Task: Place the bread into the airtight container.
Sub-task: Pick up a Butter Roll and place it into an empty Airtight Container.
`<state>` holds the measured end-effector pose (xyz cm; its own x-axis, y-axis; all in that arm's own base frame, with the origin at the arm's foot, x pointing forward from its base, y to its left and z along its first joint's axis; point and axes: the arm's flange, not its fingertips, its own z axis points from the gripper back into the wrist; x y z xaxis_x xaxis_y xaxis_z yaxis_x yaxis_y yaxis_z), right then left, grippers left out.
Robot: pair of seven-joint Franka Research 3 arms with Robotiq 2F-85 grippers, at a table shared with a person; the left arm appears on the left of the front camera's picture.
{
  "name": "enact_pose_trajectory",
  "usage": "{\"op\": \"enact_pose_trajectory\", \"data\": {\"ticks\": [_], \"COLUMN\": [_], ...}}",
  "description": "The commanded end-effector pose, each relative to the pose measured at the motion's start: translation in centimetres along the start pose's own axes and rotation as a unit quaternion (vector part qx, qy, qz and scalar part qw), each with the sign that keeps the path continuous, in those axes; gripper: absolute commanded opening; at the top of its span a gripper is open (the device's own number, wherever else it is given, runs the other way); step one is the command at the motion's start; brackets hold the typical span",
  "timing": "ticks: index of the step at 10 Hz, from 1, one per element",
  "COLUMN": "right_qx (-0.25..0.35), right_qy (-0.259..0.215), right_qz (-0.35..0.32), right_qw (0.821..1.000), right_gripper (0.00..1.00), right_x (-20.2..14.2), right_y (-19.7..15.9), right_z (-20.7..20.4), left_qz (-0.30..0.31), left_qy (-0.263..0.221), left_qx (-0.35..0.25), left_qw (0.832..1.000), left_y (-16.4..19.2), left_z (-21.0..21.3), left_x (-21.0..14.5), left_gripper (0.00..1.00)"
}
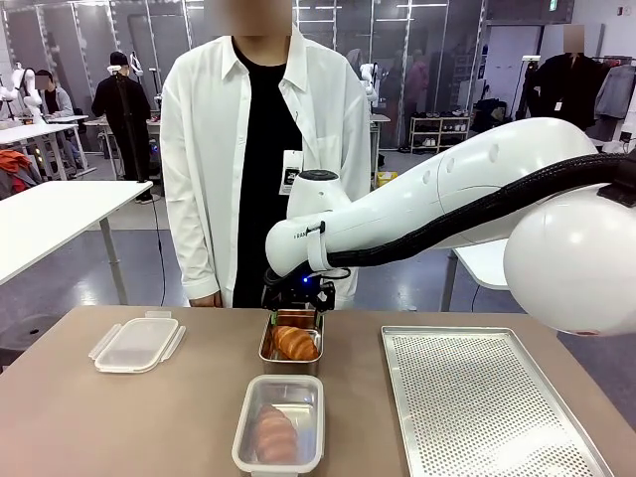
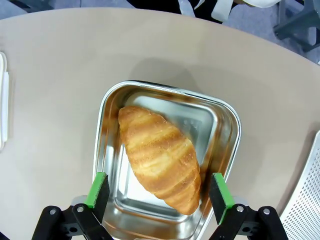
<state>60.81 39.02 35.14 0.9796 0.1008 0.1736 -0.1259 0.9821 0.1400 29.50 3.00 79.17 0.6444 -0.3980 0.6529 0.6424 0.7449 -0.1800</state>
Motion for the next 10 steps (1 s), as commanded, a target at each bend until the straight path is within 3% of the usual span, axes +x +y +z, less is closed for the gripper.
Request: {"op": "enact_pose_trajectory", "data": {"ticks": [1,3,6,10], "right_qx": [-0.001,0.000,0.054,0.060], "right_qy": [-0.001,0.000,0.032,-0.001], "right_qz": [0.000,0.000,0.070,0.130], "right_qw": [1.000,1.000,0.996,0.990], "right_gripper": [1.00,1.00,1.00,1.00], "right_x": [0.0,0.0,-0.7,-6.7], "right_y": [-0.1,0.0,-4.4,-12.0], "right_z": [0.0,0.0,8.1,23.6], "left_qz": [-0.006,-0.006,-0.006,-0.006], "left_qy": [-0.004,-0.004,-0.004,-0.004], "left_qx": [-0.010,-0.010,-0.010,-0.010], "left_qw": [1.000,1.000,1.000,1.000], "left_y": [-0.1,-0.1,-0.1,-0.1], "left_z": [0.1,0.1,0.1,0.1], "left_x": [0.0,0.0,0.0,0.0], "left_gripper": [1.00,1.00,1.00,1.00]}}
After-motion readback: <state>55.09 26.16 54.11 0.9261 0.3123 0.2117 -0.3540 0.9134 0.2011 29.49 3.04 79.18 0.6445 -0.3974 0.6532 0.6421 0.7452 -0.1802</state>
